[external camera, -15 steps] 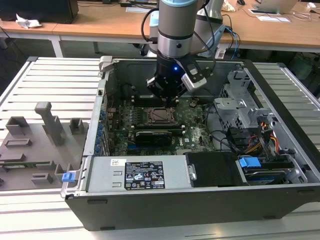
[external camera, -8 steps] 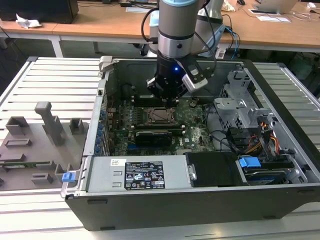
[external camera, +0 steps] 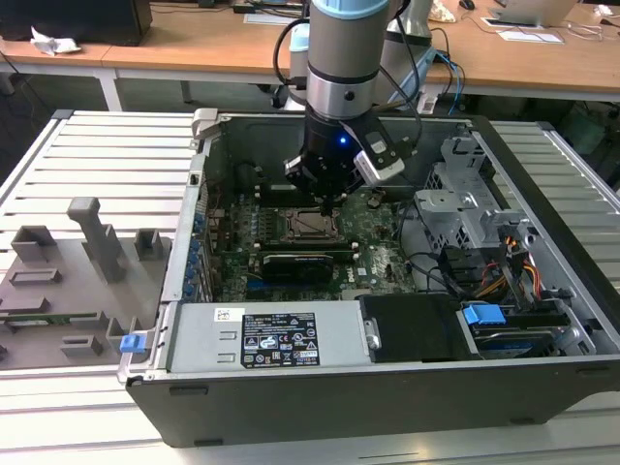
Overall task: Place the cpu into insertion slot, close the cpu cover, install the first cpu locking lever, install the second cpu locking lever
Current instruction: 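Install the second cpu locking lever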
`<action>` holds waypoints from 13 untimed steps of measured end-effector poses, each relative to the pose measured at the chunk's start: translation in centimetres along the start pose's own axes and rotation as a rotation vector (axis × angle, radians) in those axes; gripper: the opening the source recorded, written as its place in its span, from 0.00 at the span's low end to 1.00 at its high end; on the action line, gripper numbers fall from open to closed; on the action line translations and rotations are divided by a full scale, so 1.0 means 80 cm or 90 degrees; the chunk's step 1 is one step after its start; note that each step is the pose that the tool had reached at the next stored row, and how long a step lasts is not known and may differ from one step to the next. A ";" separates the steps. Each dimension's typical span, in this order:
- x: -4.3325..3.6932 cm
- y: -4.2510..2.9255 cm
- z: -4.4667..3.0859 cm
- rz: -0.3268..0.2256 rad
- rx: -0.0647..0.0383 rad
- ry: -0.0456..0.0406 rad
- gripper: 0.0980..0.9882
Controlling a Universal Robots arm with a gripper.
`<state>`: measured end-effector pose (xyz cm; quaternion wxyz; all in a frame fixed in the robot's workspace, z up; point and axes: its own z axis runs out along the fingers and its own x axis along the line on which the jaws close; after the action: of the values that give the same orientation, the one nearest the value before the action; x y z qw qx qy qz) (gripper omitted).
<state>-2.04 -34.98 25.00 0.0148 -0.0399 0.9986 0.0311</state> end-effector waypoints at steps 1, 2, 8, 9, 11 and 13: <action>0.000 -0.0013 0.0009 -0.001 -0.001 0.0001 0.01; 0.000 -0.0020 0.0014 -0.001 -0.002 0.0000 0.01; 0.001 -0.0082 0.0046 -0.008 -0.005 0.0023 0.01; 0.001 -0.0101 0.0058 -0.008 -0.005 0.0025 0.01; 0.002 -0.0107 0.0084 -0.007 -0.006 0.0034 0.01; 0.002 -0.0109 0.0104 0.005 -0.005 0.0039 0.01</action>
<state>-2.07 -35.81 24.12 0.0114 -0.0360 0.9987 0.0351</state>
